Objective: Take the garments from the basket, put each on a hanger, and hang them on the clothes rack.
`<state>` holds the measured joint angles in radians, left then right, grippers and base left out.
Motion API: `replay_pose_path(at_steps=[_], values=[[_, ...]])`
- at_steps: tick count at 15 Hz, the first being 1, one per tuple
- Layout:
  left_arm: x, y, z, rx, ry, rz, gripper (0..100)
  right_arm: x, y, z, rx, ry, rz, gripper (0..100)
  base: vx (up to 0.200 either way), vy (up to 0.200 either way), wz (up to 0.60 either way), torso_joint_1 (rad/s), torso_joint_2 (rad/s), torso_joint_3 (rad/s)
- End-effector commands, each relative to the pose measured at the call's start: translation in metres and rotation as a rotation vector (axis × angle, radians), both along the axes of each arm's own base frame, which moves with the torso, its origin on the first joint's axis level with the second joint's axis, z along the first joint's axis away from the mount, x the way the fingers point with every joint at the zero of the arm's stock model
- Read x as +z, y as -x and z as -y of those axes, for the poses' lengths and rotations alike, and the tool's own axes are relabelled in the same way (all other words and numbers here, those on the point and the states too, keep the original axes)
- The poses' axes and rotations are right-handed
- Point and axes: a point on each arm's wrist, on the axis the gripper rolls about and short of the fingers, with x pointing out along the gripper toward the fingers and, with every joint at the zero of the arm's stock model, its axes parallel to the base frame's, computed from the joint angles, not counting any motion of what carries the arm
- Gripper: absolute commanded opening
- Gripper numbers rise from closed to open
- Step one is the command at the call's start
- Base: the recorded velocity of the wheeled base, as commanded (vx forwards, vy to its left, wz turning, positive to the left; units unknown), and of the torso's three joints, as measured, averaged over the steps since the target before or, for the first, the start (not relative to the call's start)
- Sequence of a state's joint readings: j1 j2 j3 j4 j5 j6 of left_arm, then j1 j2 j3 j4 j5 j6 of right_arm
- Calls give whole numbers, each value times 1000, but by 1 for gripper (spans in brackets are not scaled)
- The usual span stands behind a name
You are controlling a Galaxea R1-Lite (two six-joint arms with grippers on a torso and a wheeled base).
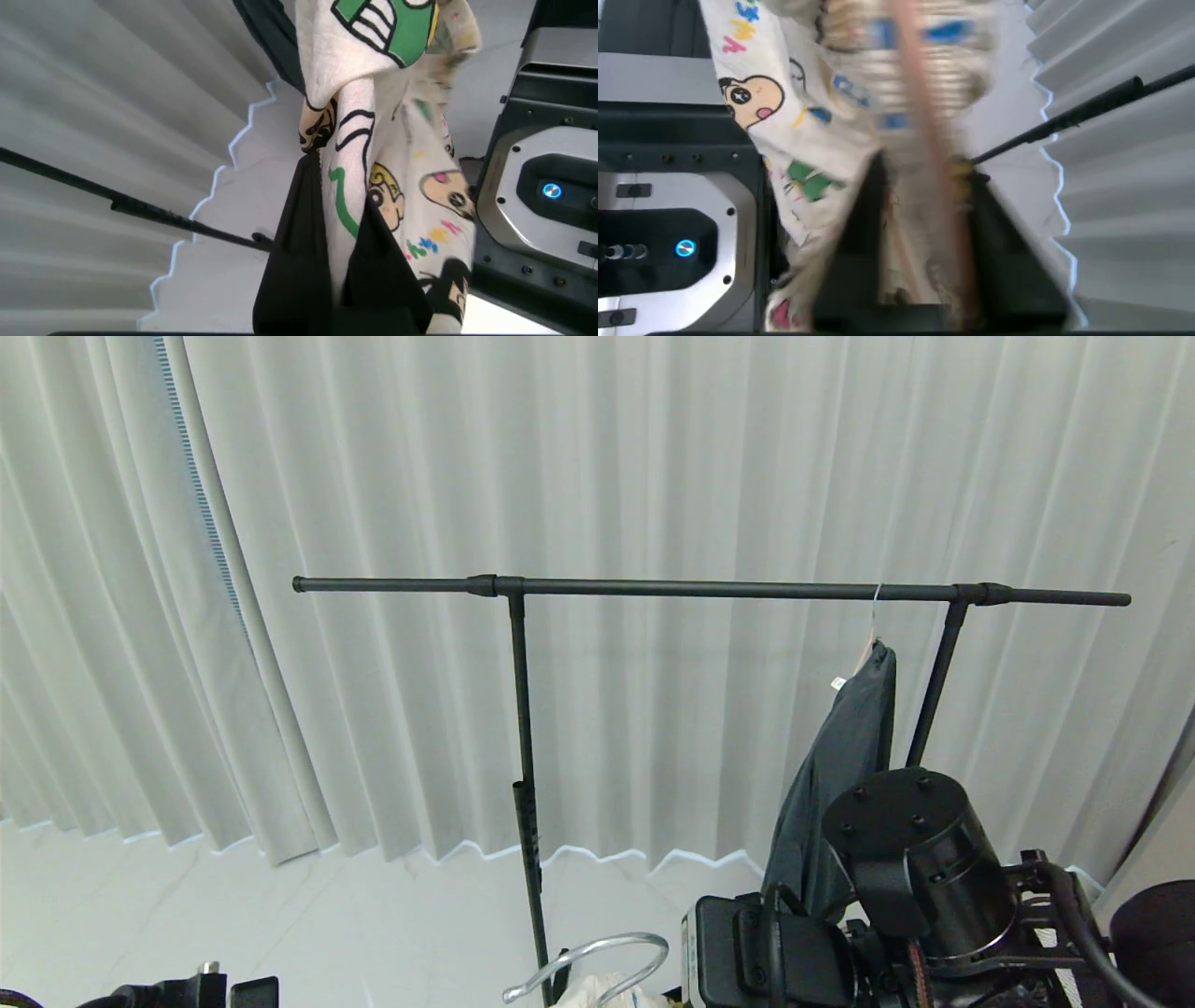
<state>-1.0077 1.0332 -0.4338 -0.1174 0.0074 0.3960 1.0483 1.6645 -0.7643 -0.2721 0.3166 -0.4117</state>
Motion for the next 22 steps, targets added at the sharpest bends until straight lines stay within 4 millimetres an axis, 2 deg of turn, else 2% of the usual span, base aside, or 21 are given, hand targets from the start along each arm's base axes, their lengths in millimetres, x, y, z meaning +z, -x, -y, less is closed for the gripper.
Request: replay_pose_path(at_steps=[1,6,7,10,12,15,18,19,22], values=[[1,0,0,-4,3,2,0,-1,-3,1,-10,4,0,0,0,0,0,0,0,0],[-1,0,2,0,-7,-3,0,4,-4,4,4,-10,44,0,0,0,0,0,0,0],[-1,-1,2,4,-8,-5,100,5,-4,5,10,-11,62,0,0,0,0,0,0,0],[-4,-1,-1,41,-19,-4,100,12,-4,9,31,-24,121,0,0,0,0,0,0,0],[-5,-1,-6,68,-12,-1,100,23,-12,24,19,-39,212,0,0,0,0,0,0,0],[-12,0,-19,128,-12,-1,100,31,-29,46,-83,-43,229,0,0,0,0,0,0,0],[-29,3,-44,274,-18,-7,100,39,-39,61,-142,-63,260,0,0,0,0,0,0,0],[-43,8,-59,362,-28,-14,100,42,-42,66,-149,-78,260,0,0,0,0,0,0,0],[-61,10,-70,489,-56,-72,100,45,-43,65,-115,-121,264,0,0,0,0,0,0,0]])
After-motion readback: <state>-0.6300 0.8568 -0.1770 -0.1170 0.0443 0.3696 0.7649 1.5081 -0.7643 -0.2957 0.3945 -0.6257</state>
